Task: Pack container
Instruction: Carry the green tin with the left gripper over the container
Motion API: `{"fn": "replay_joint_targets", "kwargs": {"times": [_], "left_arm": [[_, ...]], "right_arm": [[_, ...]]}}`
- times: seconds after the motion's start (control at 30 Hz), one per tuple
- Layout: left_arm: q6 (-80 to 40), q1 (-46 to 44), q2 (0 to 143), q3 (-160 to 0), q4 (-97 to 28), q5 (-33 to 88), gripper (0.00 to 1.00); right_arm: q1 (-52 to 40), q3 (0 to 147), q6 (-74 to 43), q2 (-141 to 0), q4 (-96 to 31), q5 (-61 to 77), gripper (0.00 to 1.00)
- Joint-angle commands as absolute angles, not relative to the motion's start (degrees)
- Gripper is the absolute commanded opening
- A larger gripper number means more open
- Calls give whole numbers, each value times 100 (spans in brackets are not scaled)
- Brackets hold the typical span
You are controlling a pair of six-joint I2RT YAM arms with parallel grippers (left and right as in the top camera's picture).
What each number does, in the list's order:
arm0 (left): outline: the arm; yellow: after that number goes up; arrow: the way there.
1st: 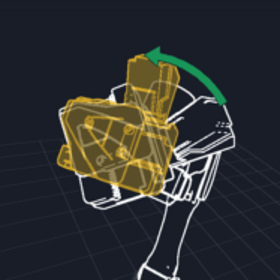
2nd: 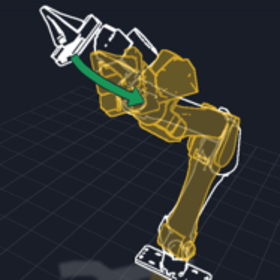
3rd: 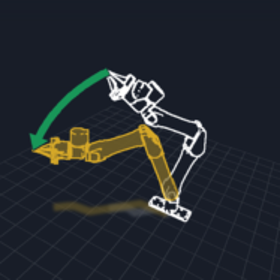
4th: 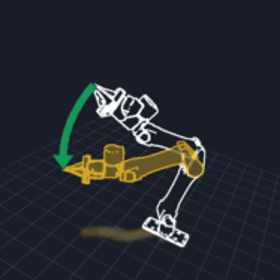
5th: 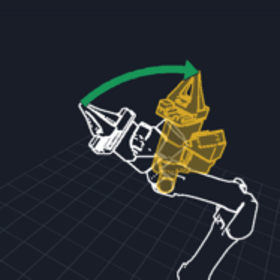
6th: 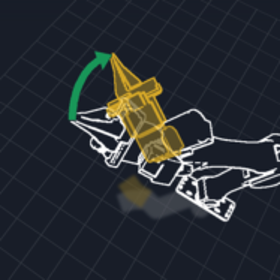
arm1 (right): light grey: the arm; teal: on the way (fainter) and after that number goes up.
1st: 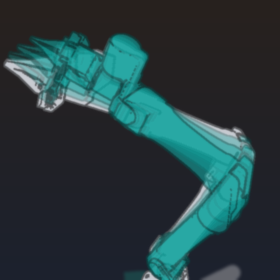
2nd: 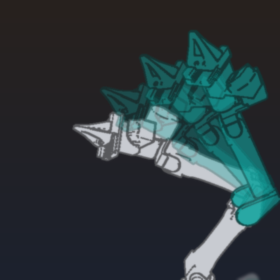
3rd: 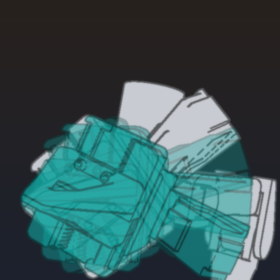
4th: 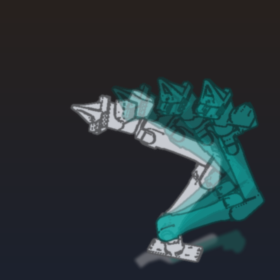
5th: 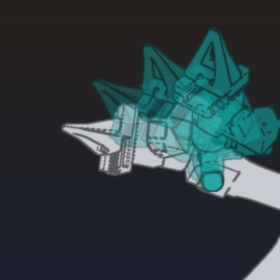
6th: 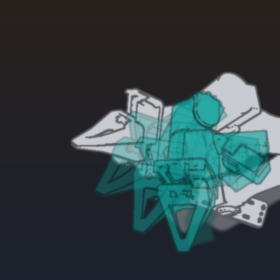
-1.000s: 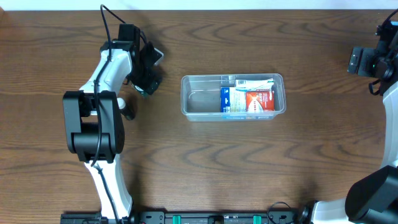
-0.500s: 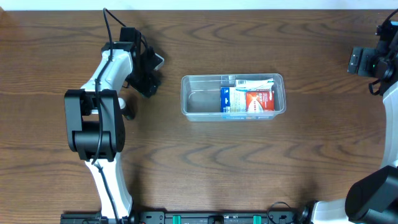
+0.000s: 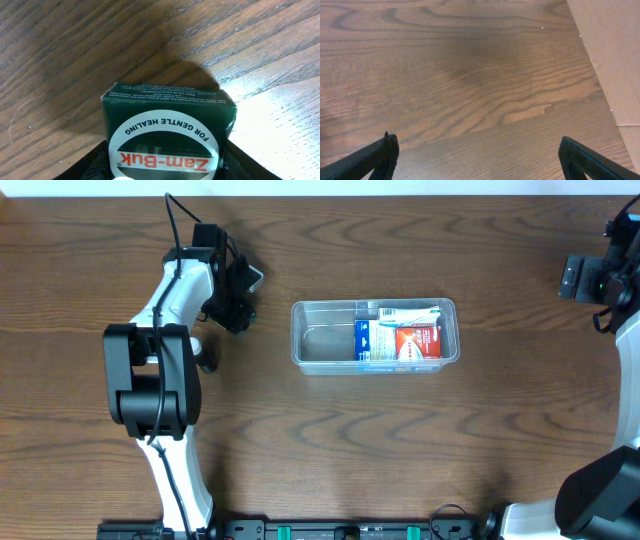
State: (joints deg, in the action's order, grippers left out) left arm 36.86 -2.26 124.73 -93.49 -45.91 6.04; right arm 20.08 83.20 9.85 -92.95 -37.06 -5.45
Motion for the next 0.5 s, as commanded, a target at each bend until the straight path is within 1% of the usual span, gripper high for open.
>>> {"fn": "replay_joint_targets", "kwargs": {"times": [0.0, 0.1, 0.23, 0.47], "left_arm": [[3540, -349, 12261, -9413, -4626, 644, 54], [3468, -478, 11966, -9413, -4628, 642, 53], [3033, -696, 11474, -9413, -4661, 646, 53], [3035, -1319, 10516, -9413, -4919, 642, 53]], "right_arm": [[2029, 8357, 902, -9290, -3710, -578, 99], [2029, 8357, 902, -9290, -3708, -578, 99], [2029, 8357, 902, -9290, -3710, -578, 99], [2029, 8357, 902, -9290, -3708, -578, 99]]}}
